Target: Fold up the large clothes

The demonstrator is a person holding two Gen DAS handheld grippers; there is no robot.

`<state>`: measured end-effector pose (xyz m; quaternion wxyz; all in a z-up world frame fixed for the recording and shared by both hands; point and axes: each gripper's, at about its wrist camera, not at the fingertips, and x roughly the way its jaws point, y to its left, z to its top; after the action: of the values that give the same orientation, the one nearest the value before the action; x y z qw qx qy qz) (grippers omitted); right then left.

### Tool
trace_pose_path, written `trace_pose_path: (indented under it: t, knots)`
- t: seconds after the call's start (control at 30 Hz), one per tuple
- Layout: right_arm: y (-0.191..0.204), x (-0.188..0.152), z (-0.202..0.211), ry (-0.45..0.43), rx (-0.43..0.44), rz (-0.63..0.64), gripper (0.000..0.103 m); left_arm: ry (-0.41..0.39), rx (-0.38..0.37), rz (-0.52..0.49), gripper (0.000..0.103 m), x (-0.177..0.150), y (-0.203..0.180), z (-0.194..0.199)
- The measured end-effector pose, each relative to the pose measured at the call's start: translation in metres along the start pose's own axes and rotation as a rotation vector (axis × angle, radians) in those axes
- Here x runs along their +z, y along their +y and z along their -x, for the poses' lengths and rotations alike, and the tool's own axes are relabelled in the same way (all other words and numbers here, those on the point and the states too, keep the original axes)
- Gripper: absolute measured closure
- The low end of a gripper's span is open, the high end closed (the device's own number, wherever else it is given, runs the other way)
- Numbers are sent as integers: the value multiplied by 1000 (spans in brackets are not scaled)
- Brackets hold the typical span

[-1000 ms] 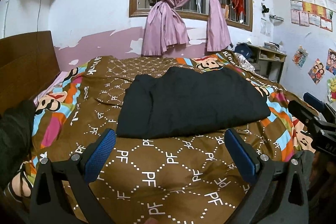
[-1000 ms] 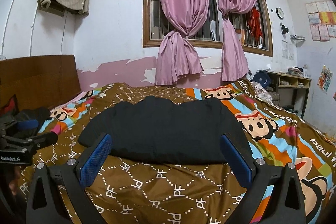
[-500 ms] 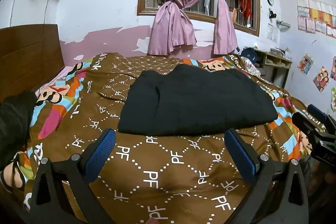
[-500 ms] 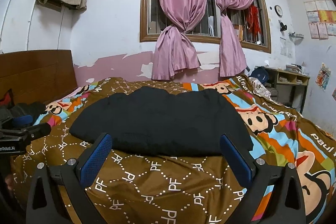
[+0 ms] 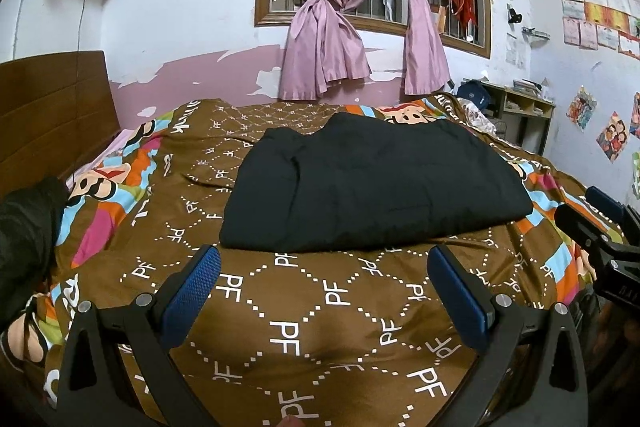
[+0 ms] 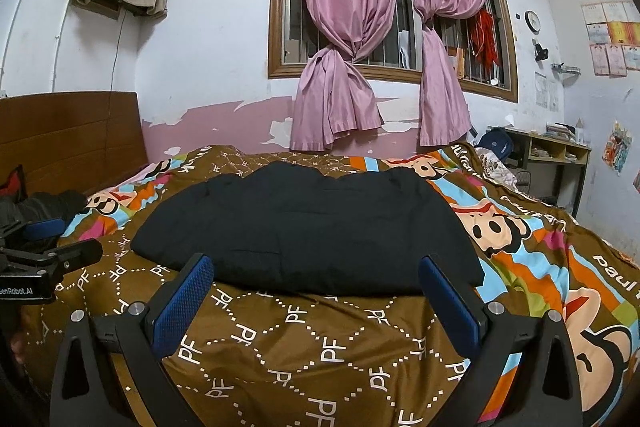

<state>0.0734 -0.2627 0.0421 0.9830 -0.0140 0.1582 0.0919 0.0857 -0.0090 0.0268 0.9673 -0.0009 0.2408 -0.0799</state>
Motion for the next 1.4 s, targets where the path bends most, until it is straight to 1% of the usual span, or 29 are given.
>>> trace_pose_path:
  t: [1.4]
  knots:
    - [0,-1,-1,3,3,4,0,5,-12,-13,2,-4,-8,-2]
